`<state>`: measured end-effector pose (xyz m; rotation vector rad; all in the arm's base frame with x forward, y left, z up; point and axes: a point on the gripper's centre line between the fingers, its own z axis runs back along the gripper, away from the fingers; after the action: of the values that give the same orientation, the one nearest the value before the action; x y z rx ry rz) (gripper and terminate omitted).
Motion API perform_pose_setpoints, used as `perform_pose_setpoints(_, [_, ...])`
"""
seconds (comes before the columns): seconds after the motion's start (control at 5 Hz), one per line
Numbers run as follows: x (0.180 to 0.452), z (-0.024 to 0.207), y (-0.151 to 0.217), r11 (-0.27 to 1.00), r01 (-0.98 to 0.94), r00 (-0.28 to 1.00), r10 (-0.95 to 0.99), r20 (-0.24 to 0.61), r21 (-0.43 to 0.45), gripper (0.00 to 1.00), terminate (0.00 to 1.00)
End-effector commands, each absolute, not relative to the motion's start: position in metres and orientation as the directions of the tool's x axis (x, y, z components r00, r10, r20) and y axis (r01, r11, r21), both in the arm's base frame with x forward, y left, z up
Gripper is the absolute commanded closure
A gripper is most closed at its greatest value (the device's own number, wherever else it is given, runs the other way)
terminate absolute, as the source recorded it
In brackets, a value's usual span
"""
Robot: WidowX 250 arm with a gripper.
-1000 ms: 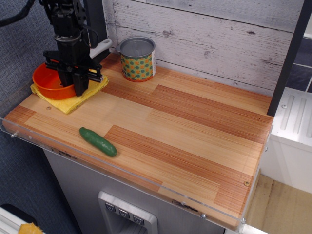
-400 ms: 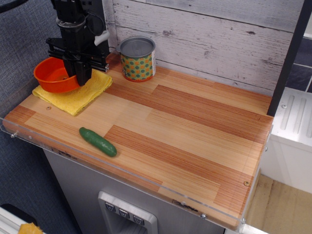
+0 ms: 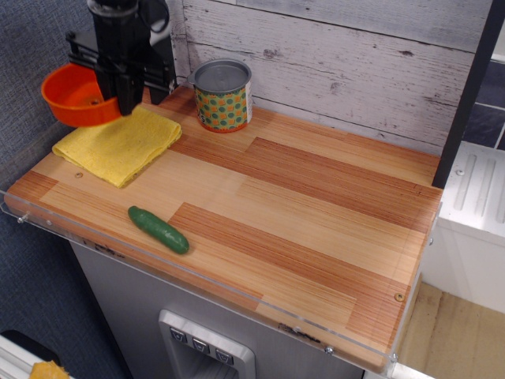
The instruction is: Pick up the red pan and place it on the edge of the counter
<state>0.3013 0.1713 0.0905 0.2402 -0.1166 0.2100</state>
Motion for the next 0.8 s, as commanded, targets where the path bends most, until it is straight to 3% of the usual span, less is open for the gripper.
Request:
perform_pose_setpoints(0.0, [0.298,0.131,0.148,0.931,-0.278,0.945,0.22,0.241,0.237,1.0,0.0])
perform_pose_setpoints(0.4, [0.281,0.133,0.095,0.932,-0.308,0.931,0.254,0.263,0.191,1.0,0.0])
perform_pose_setpoints(0.6, [0.269,0.131,0.046,0.941,-0.313,0.922,0.27,0.278,0.125,1.0,0.0])
